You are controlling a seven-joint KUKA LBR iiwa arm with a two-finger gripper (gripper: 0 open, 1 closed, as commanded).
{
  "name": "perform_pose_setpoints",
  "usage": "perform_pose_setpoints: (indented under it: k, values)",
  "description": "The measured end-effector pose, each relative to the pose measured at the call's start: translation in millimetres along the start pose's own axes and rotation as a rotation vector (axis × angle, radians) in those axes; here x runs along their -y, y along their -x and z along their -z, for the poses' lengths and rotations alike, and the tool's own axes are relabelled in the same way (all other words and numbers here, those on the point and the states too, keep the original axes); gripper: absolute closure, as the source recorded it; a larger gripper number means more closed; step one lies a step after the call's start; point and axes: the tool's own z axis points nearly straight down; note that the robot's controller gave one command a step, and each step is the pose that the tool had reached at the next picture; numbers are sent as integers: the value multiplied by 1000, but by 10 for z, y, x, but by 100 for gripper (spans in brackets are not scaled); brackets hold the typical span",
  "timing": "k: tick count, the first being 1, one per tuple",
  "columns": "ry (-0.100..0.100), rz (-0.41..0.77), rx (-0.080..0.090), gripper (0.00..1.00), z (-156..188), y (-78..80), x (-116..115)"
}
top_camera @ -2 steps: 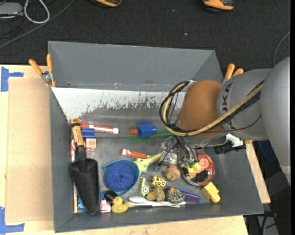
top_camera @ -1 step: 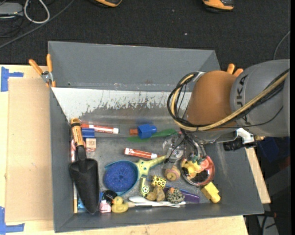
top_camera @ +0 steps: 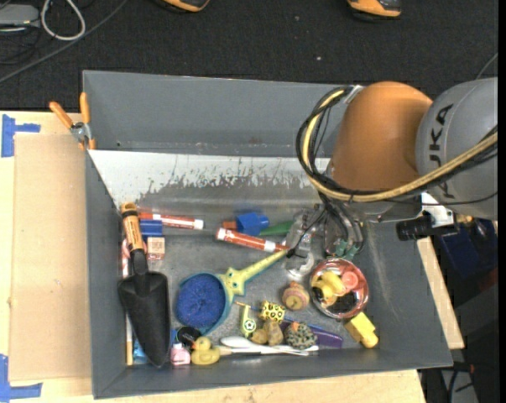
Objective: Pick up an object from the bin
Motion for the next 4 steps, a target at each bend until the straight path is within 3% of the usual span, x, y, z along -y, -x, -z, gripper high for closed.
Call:
perform_pose_setpoints:
  k: [1,2,3,4]
  values:
    - [-1,47,0,100,734,35,-30]
    - [5,52,21,100,784,125,-63]
    - [-1,59,-2,100,925,-121,-24]
    - [5,58,22,100,1156,-73,-60]
